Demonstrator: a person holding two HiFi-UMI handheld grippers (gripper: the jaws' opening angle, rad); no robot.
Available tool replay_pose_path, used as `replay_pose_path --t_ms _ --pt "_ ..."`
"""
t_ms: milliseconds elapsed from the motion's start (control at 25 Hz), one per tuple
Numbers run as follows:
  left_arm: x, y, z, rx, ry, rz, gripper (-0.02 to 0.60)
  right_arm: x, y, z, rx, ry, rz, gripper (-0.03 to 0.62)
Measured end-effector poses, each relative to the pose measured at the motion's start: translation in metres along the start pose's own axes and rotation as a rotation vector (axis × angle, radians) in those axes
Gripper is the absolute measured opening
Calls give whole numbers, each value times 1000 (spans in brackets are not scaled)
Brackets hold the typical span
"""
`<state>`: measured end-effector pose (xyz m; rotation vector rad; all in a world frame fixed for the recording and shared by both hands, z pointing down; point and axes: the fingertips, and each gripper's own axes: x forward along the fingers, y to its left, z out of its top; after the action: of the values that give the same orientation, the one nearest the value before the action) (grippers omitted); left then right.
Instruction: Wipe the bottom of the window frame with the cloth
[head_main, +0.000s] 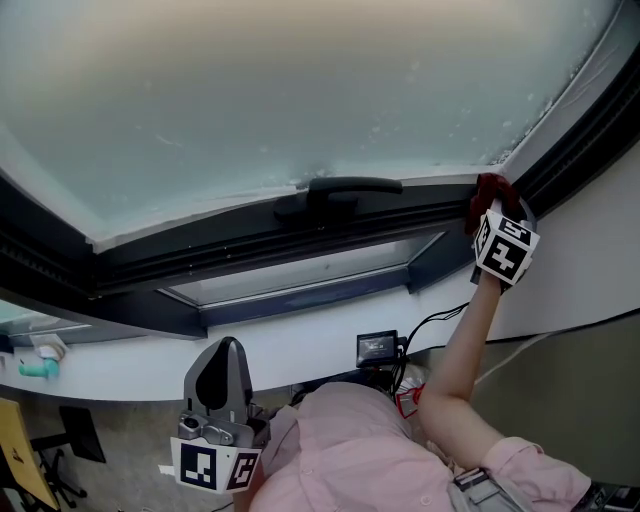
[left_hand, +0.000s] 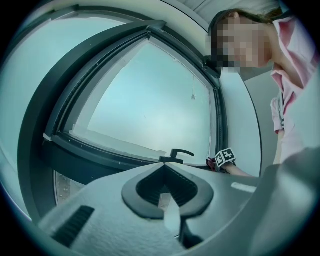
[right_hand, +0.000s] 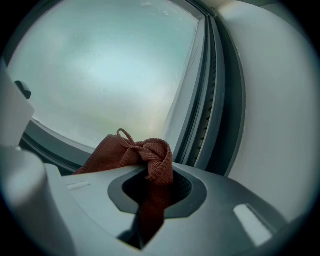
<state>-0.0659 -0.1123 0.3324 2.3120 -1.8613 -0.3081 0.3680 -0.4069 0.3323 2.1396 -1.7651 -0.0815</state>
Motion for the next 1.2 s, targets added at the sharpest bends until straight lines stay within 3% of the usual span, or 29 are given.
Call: replay_pose_path --t_ms 160,280,520,720,880,1200 --pt "-4 0 -2 -8 19 -63 2 -11 4 5 -31 -32 -21 61" --pt "-8 -1 -8 -10 43 -113 2 -58 28 23 -39 -113 -1 63" --pt "-19 6 -13 -20 65 -168 2 -162 182 72 -92 -373 376 63" --pt "-36 15 -11 -22 59 -155 2 -195 263 77 -203 -418 539 63" --pt "-48 23 -12 -36 61 -128 2 -194 293 58 -382 -378 565 61" --pt "-40 13 -16 -36 47 -135 2 -190 299 65 -415 -426 587 60"
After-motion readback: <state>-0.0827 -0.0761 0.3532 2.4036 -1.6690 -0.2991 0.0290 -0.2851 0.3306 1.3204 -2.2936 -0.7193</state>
